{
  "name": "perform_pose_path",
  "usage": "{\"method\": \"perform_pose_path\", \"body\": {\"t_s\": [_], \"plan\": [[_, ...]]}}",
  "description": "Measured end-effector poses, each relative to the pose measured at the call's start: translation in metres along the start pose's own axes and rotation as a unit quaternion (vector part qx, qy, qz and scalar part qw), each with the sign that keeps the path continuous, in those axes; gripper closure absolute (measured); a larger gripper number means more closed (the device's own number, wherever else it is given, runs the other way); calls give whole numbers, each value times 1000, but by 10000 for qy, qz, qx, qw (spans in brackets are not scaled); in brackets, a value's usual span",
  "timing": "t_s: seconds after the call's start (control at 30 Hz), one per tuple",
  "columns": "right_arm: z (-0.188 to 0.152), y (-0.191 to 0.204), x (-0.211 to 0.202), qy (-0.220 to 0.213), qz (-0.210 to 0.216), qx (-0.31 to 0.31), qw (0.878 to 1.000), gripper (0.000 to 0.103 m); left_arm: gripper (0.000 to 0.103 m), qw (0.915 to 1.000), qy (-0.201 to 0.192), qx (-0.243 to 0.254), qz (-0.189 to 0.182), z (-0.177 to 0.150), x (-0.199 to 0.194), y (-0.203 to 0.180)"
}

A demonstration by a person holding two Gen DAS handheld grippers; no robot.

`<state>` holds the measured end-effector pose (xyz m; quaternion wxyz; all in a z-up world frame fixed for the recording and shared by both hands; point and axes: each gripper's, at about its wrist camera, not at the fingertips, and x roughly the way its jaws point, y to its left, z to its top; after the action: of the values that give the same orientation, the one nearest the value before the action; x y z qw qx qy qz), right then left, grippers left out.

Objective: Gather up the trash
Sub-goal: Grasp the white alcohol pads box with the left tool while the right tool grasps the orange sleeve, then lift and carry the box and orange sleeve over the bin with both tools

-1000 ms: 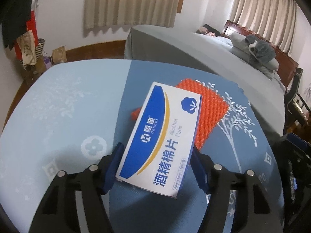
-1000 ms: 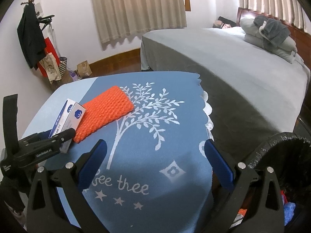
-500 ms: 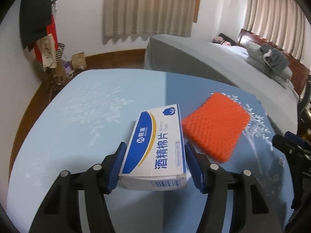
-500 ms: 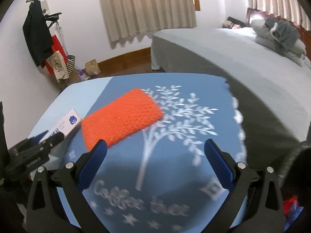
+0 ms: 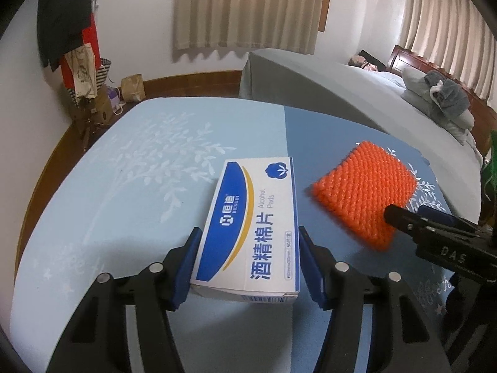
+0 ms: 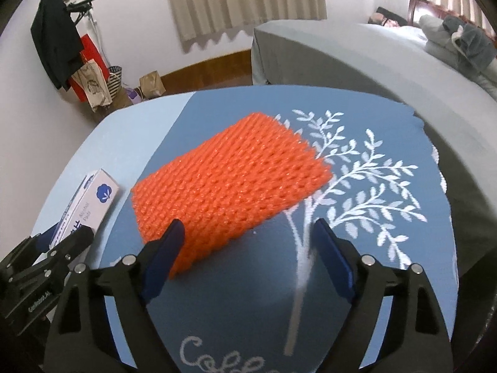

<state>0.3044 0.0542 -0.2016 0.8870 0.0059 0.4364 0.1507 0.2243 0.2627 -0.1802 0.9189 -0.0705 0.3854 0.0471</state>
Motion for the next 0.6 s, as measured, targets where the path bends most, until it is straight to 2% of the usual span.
{"method": "perform_pose_path", "body": {"t_s": [0.13, 0.4, 0.6], "plan": [[3, 7, 4, 23, 121, -86, 9999, 36, 43, 10000, 19, -37, 71, 1, 3, 0], [6, 14, 1, -35, 467, -269, 9985, 90, 44, 9998, 57, -146, 92, 0, 2, 4], [3, -2, -19, -103, 597, -115, 9981, 92, 45, 9999, -12, -115, 28, 0, -4, 0]]}}
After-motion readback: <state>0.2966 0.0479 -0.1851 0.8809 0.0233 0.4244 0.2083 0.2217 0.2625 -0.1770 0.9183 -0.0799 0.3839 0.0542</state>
